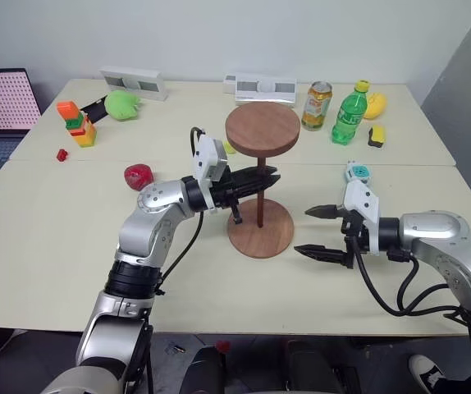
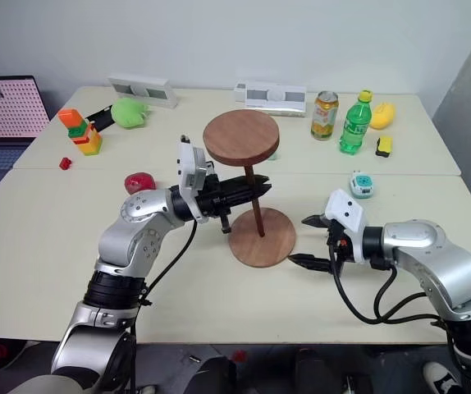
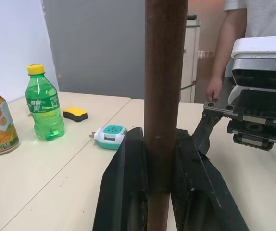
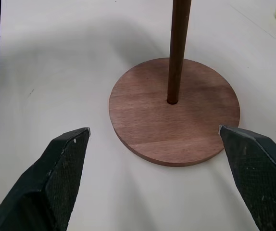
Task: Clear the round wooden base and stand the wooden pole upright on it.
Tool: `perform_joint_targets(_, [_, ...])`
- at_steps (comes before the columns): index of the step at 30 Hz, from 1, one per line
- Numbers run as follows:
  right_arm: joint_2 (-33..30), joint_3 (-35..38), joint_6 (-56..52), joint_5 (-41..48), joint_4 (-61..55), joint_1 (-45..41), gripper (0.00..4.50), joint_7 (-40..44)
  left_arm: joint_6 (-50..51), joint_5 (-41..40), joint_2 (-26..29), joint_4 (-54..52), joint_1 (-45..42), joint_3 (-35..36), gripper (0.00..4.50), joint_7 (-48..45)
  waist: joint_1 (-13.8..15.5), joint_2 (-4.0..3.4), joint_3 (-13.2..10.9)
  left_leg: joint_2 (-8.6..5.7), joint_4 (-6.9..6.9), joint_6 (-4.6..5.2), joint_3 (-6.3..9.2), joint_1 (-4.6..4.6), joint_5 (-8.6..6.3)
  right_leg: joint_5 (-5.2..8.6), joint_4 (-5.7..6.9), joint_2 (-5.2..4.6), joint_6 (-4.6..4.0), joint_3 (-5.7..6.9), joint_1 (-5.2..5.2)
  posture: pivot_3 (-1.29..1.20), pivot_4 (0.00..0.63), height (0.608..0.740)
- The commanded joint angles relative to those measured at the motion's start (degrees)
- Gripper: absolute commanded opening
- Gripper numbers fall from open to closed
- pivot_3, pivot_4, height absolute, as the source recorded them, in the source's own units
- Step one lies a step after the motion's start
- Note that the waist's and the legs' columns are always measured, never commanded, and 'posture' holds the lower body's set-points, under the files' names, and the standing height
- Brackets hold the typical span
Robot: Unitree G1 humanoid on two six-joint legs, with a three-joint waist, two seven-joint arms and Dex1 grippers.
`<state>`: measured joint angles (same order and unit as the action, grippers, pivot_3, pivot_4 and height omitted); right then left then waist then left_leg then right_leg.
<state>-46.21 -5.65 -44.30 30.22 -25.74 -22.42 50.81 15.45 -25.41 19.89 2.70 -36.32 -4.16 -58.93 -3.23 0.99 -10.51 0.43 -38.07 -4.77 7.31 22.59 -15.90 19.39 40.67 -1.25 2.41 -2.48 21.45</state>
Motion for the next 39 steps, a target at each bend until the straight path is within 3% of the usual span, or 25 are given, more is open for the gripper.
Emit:
perform_joint_targets(1, [-0.5,1.0,0.4,-0.1,-0.6,-1.0,4.50,0.4,0.0,0.7,0.5,-1.1,1.1,-1.0,0.26,-0.3,0.0,0.00,0.0,0.00,0.00,0.00,0.01,0.00,0.00,0.00,0.00,0.00,0.00,0.01,-0.01,0.00,0.150,0.740])
perform_joint_targets(16, [-0.8,0.8,0.6,-0.4,-0.6,-0.9,4.50,1.1,-0.9,0.9,-1.2,0.7,1.1,-1.3,0.26,0.6,0.1,0.00,0.0,0.00,0.01,0.06,0.05,0.00,-0.03,0.00,-0.06,0.00,0.00,0.04,-0.04,0.00,0.150,0.740])
perform_joint_targets(39, [-1.0,1.5,0.8,0.0,-1.6,0.0,4.50,1.0,-0.3,3.1,3.8,4.0,1.7,-1.6,0.26,-0.5,-0.1,-0.03,0.0,0.04,0.07,0.18,0.01,-0.23,-0.10,0.00,-0.07,0.05,0.00,-0.01,-0.20,0.00,0.150,0.740])
